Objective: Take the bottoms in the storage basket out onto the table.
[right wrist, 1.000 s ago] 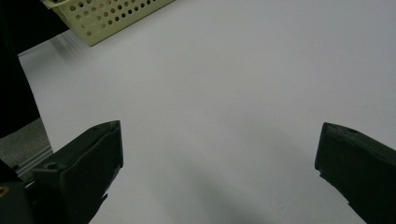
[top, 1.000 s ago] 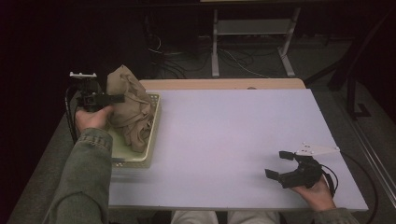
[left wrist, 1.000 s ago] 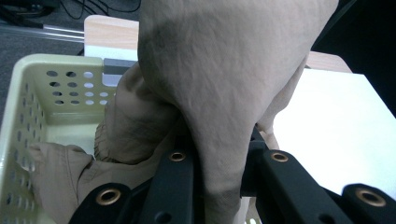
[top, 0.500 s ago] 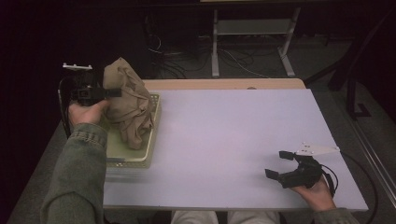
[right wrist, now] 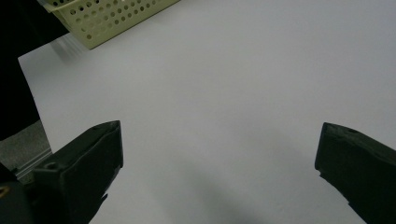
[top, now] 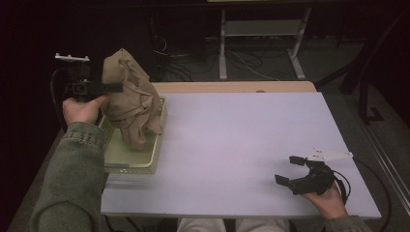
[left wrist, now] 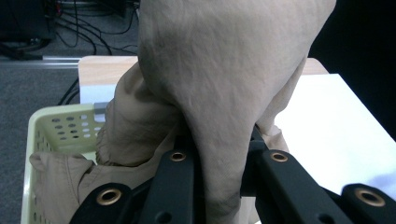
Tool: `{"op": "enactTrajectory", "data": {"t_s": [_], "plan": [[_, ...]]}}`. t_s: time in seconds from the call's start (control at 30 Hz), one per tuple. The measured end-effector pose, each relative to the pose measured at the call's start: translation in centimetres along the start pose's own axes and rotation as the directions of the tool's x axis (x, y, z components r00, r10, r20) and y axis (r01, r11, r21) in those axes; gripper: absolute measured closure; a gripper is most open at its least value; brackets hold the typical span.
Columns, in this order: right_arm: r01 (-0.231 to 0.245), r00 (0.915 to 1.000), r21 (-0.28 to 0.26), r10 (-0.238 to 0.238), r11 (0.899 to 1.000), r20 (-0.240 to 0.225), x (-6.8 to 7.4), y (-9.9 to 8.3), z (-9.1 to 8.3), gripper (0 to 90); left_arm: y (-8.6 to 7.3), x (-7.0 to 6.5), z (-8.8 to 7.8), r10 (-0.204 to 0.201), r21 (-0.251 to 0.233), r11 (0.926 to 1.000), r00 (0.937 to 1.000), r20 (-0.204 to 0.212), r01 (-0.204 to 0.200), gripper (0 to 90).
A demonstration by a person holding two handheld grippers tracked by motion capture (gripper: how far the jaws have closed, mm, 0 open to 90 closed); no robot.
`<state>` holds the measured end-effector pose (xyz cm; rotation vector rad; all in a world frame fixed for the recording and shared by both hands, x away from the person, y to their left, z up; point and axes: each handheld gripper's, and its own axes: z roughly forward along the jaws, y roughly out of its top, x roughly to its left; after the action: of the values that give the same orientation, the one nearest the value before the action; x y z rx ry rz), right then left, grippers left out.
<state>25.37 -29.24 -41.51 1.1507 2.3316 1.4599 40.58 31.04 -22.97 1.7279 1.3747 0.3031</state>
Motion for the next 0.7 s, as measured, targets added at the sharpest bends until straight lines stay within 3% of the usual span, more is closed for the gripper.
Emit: {"op": "enactTrajectory", "data": {"t_s": [0.37,0.7], "plan": [[-0.002,1.0,0.002,0.002,1.0,-0.003,0.0,0.0,-0.1,0.7,1.7,-2.4,-1.1,0.062,0.002,0.9981,0.998,0.015,-0.062,79.1],[-0.001,1.0,0.003,0.001,1.0,-0.003,0.1,0.0,-0.1,0.7,3.0,-4.8,-2.0,0.137,0.002,0.9905,0.9897,0.041,-0.137,79.0]]}}
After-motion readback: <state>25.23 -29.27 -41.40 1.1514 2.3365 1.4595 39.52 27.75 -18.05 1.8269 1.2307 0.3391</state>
